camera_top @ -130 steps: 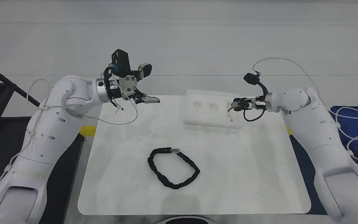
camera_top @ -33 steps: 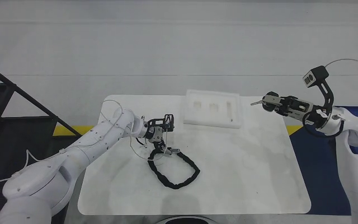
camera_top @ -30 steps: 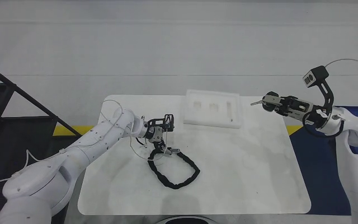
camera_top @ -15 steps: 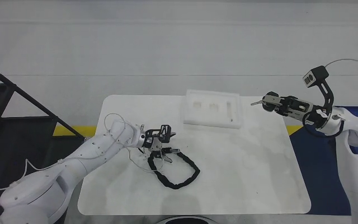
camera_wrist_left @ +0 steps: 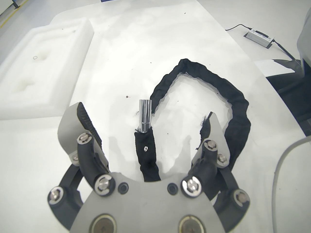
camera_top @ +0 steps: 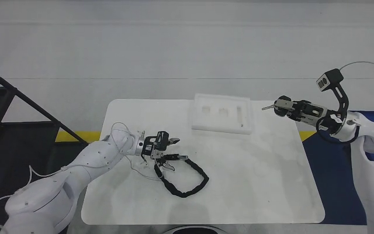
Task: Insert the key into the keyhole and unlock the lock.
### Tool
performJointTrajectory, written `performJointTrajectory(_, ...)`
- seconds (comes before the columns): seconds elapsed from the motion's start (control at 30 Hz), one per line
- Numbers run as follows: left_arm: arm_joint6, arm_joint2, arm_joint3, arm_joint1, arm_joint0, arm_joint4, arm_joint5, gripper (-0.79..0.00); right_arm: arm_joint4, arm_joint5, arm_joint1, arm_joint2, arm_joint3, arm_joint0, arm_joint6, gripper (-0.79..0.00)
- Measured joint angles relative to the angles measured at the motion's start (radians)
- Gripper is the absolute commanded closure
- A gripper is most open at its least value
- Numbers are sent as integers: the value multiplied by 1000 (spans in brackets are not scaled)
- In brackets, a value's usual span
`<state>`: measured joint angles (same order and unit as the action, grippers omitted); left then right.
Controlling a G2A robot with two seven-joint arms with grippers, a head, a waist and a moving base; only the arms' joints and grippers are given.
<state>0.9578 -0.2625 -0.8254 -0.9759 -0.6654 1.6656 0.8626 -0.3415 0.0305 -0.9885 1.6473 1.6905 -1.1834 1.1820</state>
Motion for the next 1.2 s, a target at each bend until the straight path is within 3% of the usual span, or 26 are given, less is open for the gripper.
performJointTrajectory(0.27,-25,13,96,-62,19,1,6,-785,0,0,0,0,0,0,0,0)
performJointTrajectory(0.47,-15,28,159,-104,16,20,-7,-720,0,0,0,0,0,0,0,0)
performJointTrajectory(0.6,18,37,200,-127,14,42,-33,-585,0,0,0,0,0,0,0,0)
performJointTrajectory(0.93,61,50,278,-175,15,79,-80,-514,0,0,0,0,0,0,0,0)
performJointTrajectory(1.03,75,54,298,-185,16,91,-97,-437,0,0,0,0,0,0,0,0)
performJointTrajectory(1.1,84,55,310,-192,17,99,-106,-342,0,0,0,0,0,0,0,0)
performJointTrajectory(1.2,94,57,325,-200,18,111,-123,-302,0,0,0,0,0,0,0,0)
